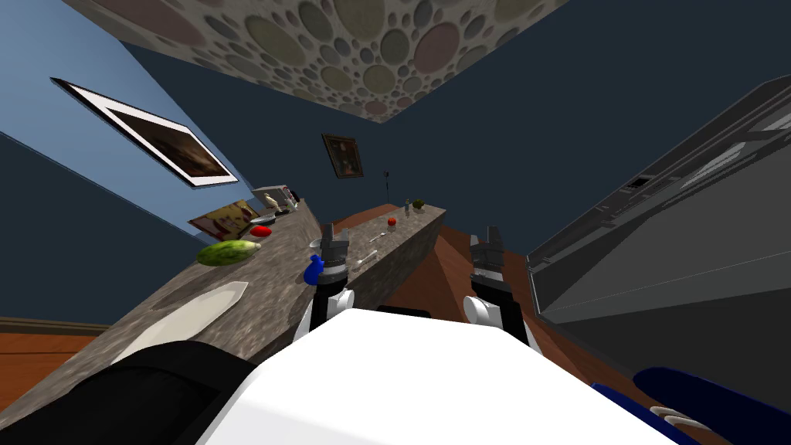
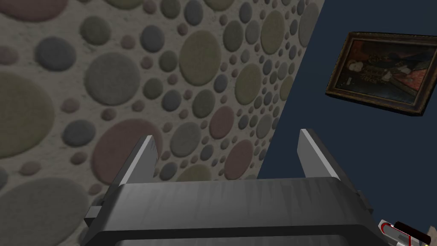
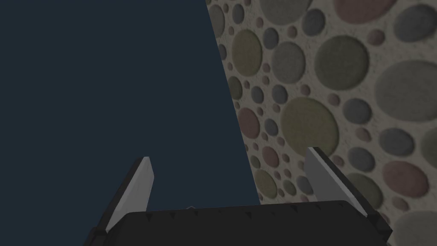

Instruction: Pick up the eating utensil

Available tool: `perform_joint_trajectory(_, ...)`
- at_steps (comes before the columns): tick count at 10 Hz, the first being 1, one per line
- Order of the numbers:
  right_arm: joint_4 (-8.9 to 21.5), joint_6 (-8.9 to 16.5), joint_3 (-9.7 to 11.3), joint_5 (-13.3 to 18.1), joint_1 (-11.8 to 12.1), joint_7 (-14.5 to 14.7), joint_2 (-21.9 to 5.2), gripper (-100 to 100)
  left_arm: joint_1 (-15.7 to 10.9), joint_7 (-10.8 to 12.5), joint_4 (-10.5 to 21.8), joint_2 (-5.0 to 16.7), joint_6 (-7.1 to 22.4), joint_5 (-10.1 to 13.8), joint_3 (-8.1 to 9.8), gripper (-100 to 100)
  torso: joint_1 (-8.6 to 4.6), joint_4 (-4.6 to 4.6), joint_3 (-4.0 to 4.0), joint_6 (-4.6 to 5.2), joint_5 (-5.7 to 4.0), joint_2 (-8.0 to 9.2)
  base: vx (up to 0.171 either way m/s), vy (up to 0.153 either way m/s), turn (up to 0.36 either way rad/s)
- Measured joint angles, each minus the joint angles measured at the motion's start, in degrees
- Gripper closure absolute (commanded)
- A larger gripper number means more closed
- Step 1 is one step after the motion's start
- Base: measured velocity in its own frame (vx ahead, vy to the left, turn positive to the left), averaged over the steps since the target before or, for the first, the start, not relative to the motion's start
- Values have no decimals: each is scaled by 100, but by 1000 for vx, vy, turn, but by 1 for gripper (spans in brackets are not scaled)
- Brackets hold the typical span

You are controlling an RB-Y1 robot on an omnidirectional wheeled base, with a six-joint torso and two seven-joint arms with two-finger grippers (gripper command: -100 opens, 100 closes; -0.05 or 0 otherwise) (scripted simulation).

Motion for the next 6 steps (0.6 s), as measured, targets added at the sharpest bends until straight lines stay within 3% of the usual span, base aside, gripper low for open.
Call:
perform_joint_trajectory(3, 0, 0, 0, 0, 0, 0, 0, 0, -4, 62, -25, 380, 152, 140, 81, -100, -17, -3, -7, 0, -4, -12, 36, -49, 14)
perform_joint_trajectory(6, 0, 0, 1, 0, 1, 0, 1, 0, 3, 207, -101, 794, 509, 438, 264, -100, -29, -6, -15, 0, -6, -26, 68, -80, 17)
